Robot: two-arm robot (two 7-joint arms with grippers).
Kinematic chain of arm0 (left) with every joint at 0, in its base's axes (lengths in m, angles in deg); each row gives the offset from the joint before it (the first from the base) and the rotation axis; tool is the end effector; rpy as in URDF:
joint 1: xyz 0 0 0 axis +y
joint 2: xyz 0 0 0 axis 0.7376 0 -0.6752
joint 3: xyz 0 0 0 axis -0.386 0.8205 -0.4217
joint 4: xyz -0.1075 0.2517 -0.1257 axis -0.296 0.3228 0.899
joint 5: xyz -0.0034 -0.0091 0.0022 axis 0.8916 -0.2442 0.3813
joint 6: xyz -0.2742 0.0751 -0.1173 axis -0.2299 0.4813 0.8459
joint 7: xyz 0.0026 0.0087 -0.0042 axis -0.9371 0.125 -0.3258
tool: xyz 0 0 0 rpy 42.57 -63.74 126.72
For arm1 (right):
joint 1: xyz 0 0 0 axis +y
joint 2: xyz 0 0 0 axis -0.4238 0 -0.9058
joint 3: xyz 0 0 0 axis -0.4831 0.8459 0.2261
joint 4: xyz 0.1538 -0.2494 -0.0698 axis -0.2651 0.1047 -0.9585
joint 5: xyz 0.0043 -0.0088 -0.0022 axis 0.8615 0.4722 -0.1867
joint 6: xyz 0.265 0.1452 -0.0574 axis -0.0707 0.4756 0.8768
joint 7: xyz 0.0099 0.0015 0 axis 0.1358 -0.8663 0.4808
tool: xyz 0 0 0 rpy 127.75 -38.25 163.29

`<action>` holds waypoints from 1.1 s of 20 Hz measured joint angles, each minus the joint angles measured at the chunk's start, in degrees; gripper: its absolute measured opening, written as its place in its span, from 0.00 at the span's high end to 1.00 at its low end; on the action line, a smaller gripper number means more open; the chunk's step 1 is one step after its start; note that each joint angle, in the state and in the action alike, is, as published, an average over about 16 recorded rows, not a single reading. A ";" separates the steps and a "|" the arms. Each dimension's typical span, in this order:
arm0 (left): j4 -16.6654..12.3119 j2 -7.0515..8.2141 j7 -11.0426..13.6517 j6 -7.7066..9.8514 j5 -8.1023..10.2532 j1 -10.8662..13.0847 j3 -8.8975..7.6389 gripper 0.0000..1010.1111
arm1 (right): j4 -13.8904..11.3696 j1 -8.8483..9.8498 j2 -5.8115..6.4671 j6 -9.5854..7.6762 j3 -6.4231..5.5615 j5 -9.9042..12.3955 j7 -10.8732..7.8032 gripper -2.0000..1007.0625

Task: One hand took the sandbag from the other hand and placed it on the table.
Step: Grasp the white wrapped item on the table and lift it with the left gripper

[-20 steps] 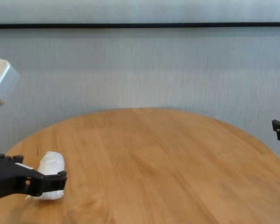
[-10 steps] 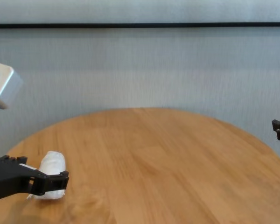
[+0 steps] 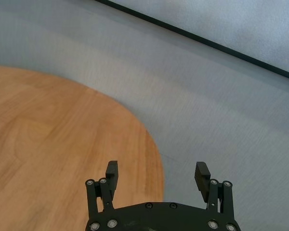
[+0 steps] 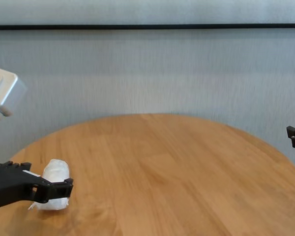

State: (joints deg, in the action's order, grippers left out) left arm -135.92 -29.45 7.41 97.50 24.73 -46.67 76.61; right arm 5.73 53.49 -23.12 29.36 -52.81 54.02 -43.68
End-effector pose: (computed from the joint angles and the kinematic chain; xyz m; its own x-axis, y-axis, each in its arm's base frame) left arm 0.3287 0.0279 -0.3065 0.3263 0.9247 0.1960 -0.9098 0.2510 0.3306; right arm 0.3587 -0.0893 -0.3111 0.2922 -0.8802 0.3739 0.9553 0.2873 -0.0704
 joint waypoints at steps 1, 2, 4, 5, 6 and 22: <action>0.29 -0.14 0.20 -0.19 -0.09 -0.15 -0.04 0.01 | 0.00 0.00 0.00 0.00 0.00 0.00 0.00 0.00; 0.58 -0.28 0.39 -0.37 -0.18 -0.29 -0.08 0.01 | 0.00 0.00 0.00 0.00 0.00 0.00 0.00 0.00; 1.08 -0.57 0.79 -0.63 -0.36 -0.57 -0.16 0.01 | 0.00 0.00 0.00 0.00 0.00 0.00 0.00 0.00; 1.31 -0.71 0.98 -0.73 -0.45 -0.72 -0.19 0.01 | 0.00 0.00 0.00 0.00 0.00 0.00 0.00 0.00; 1.53 -0.85 1.12 -0.79 -0.56 -0.85 -0.22 0.01 | 0.00 0.00 0.00 0.00 0.00 0.00 0.00 0.00; 3.48 -2.63 2.39 0.78 -2.85 -2.02 -0.81 0.01 | 0.00 0.00 0.00 0.00 0.00 0.00 0.00 0.00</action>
State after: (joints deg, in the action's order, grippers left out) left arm -132.44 -32.09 9.81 98.28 21.87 -48.69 75.80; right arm 5.73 53.49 -23.12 29.36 -52.81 54.02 -43.68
